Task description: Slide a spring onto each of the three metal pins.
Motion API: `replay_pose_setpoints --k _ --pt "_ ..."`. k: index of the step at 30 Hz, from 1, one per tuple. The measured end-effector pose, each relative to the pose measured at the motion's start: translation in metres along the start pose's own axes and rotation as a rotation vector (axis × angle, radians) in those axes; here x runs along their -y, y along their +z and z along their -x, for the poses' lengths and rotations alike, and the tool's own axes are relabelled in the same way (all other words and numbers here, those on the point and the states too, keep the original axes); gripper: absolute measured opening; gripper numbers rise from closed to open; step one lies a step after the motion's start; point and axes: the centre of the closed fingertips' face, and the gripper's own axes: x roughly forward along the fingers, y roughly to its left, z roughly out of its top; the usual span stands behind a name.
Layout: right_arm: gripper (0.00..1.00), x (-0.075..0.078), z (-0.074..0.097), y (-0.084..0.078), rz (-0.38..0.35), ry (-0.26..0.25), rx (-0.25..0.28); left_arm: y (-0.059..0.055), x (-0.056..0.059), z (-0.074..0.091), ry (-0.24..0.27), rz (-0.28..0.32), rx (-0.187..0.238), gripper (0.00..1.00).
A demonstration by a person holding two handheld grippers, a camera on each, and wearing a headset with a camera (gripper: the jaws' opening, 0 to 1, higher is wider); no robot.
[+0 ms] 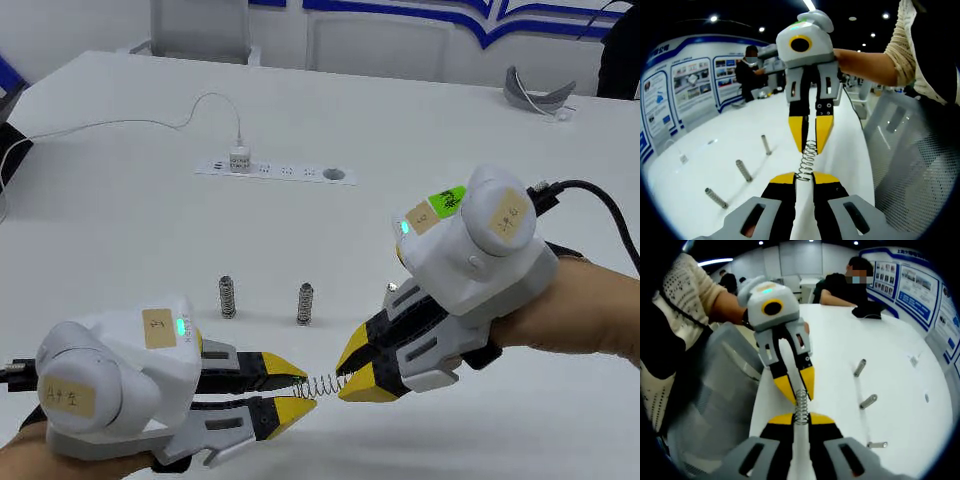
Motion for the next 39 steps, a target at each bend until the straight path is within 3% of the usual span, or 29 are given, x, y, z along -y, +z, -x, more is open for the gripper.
replay_pose_setpoints --k 17,39 --pt "0.12 0.000 0.010 0.033 0.018 -0.018 0.106 0.005 0.001 -0.001 0.010 0.016 0.019 0.11" --pt "0.12 0.015 0.011 0.053 -0.019 -0.072 0.217 0.013 -0.012 -0.002 0.038 0.085 0.070 0.11"
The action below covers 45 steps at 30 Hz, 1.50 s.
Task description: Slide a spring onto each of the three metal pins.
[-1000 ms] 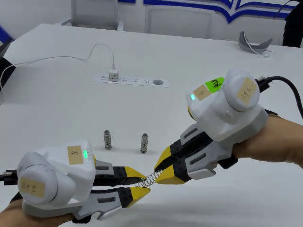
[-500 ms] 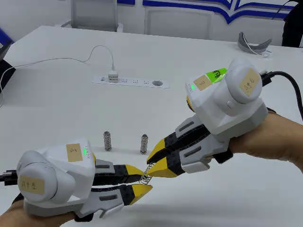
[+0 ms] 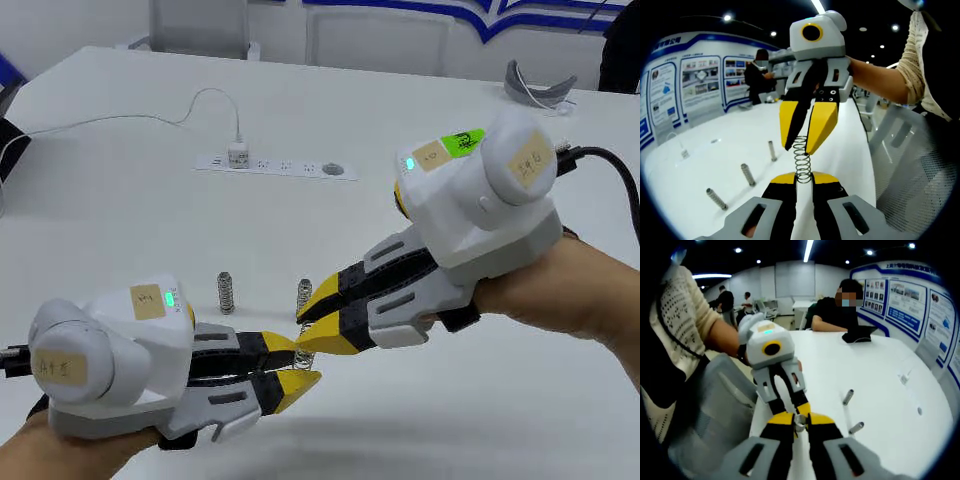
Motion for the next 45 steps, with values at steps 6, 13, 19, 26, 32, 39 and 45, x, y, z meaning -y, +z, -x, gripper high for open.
replay_pose_setpoints --k 6,13,19,26,32,39,45 --pt "0.12 0.004 -0.002 0.001 -0.003 -0.009 0.011 0.000 -0.003 -0.003 0.005 0.009 0.004 0.11" --pt "0.11 0.006 -0.003 0.002 -0.006 -0.021 0.019 0.001 -0.005 -0.005 0.005 0.022 0.016 0.11" --pt "0.11 0.007 0.000 0.000 -0.004 -0.035 0.011 0.002 -0.006 -0.006 0.011 0.019 0.022 0.11" --pt "0.11 0.009 0.001 -0.001 -0.002 -0.044 0.000 0.002 -0.010 -0.005 0.029 0.029 0.028 0.14" --pt "0.11 0.014 0.005 -0.002 -0.007 -0.059 -0.004 0.000 -0.018 0.003 0.063 0.047 0.036 0.20" --pt "0.11 0.020 0.010 -0.002 -0.012 -0.081 -0.006 -0.003 -0.026 0.013 0.102 0.066 0.041 0.27" --pt "0.11 0.028 0.019 -0.003 -0.020 -0.111 -0.005 -0.004 -0.033 0.023 0.135 0.080 0.047 0.32"
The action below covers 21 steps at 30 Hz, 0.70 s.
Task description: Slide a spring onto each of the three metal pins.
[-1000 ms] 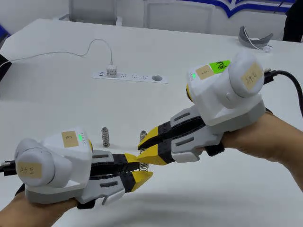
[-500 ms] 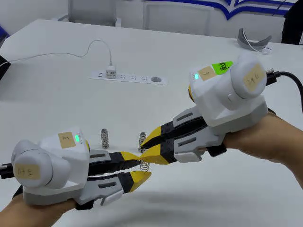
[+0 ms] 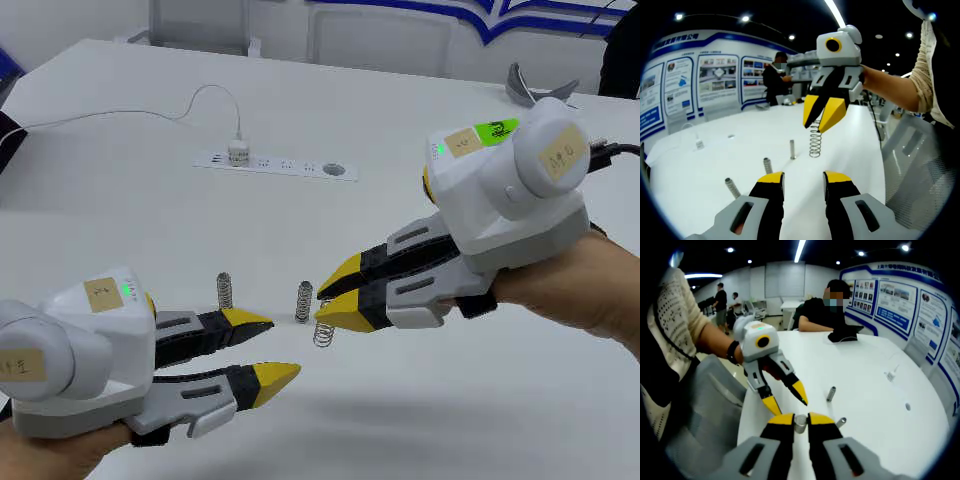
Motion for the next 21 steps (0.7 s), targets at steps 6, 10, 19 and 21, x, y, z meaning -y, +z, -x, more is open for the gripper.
replay_pose_setpoints --k 6,10,19,21 --pt "0.11 0.013 0.010 -0.001 -0.013 -0.039 0.003 0.000 -0.007 0.008 0.031 0.010 0.007 0.35" --pt "0.11 0.023 0.018 -0.001 -0.024 -0.070 0.010 -0.001 -0.012 0.014 0.052 0.017 0.009 0.36" --pt "0.11 0.038 0.028 -0.007 -0.041 -0.114 0.000 -0.004 -0.021 0.025 0.093 0.029 0.010 0.40" --pt "0.11 0.043 0.031 -0.008 -0.048 -0.128 -0.001 -0.005 -0.022 0.027 0.099 0.033 0.008 0.41"
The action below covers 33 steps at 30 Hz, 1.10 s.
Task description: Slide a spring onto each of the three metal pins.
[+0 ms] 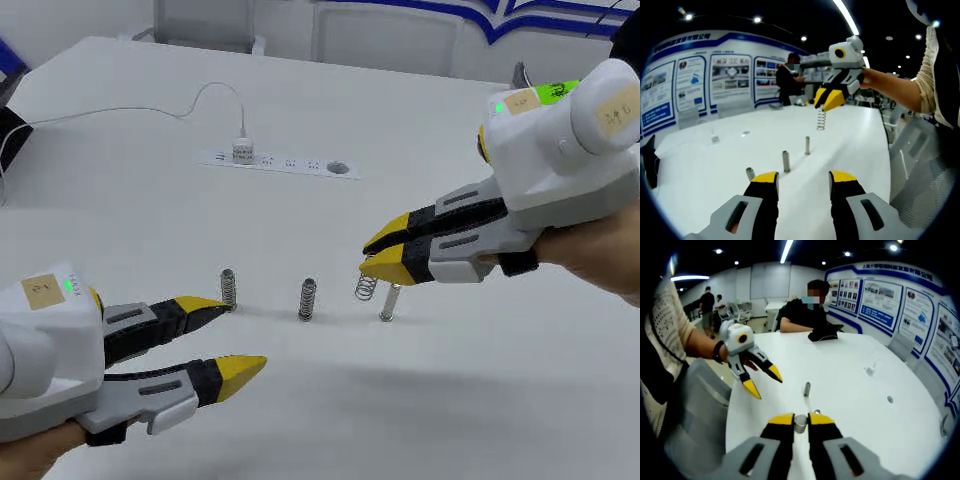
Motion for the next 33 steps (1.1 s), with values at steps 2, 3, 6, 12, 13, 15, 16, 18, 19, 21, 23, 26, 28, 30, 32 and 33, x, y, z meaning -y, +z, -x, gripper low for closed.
replay_pose_setpoints --k 2,3,6,12,13,15,16,18,19,21,23,26,28,30,32,33 --pt "0.11 0.006 0.002 -0.001 -0.006 -0.016 -0.001 -0.001 -0.001 0.001 0.007 0.003 -0.001 0.42" --pt "0.11 0.009 0.003 -0.002 -0.008 -0.022 -0.003 -0.001 -0.002 0.002 0.010 0.005 -0.002 0.42" --pt "0.11 0.018 0.005 -0.006 -0.016 -0.047 -0.015 -0.001 -0.004 0.003 0.016 0.005 -0.003 0.43" --pt "0.11 0.037 0.009 -0.016 -0.047 -0.105 -0.032 -0.002 -0.004 0.004 0.021 0.008 -0.005 0.45" --pt "0.11 0.040 0.010 -0.017 -0.051 -0.115 -0.034 -0.002 -0.004 0.004 0.021 0.008 -0.007 0.45" --pt "0.11 0.047 0.010 -0.023 -0.060 -0.142 -0.050 -0.003 -0.004 0.004 0.022 0.009 -0.009 0.45" --pt "0.11 0.051 0.010 -0.027 -0.063 -0.152 -0.057 -0.004 -0.004 0.004 0.022 0.011 -0.010 0.46" --pt "0.11 0.055 0.008 -0.031 -0.082 -0.162 -0.058 -0.005 -0.004 0.004 0.023 0.011 -0.011 0.46" --pt "0.11 0.058 0.007 -0.036 -0.094 -0.168 -0.062 -0.005 -0.004 0.004 0.023 0.012 -0.011 0.46" --pt "0.11 0.062 0.005 -0.043 -0.108 -0.184 -0.074 -0.004 -0.005 0.004 0.025 0.012 -0.010 0.46" --pt "0.11 0.063 0.003 -0.047 -0.117 -0.189 -0.077 -0.004 -0.005 0.005 0.026 0.011 -0.010 0.46" --pt "0.11 0.066 -0.003 -0.054 -0.128 -0.195 -0.085 -0.004 -0.006 0.005 0.027 0.013 -0.013 0.47" --pt "0.11 0.067 -0.005 -0.056 -0.138 -0.195 -0.082 -0.004 -0.006 0.005 0.028 0.014 -0.013 0.47" --pt "0.11 0.068 -0.008 -0.058 -0.149 -0.195 -0.079 -0.005 -0.006 0.005 0.026 0.013 -0.017 0.47" --pt "0.11 0.070 -0.009 -0.060 -0.156 -0.200 -0.077 -0.006 -0.005 0.004 0.026 0.013 -0.019 0.47" --pt "0.11 0.070 -0.010 -0.060 -0.158 -0.200 -0.077 -0.006 -0.005 0.004 0.026 0.013 -0.019 0.47"
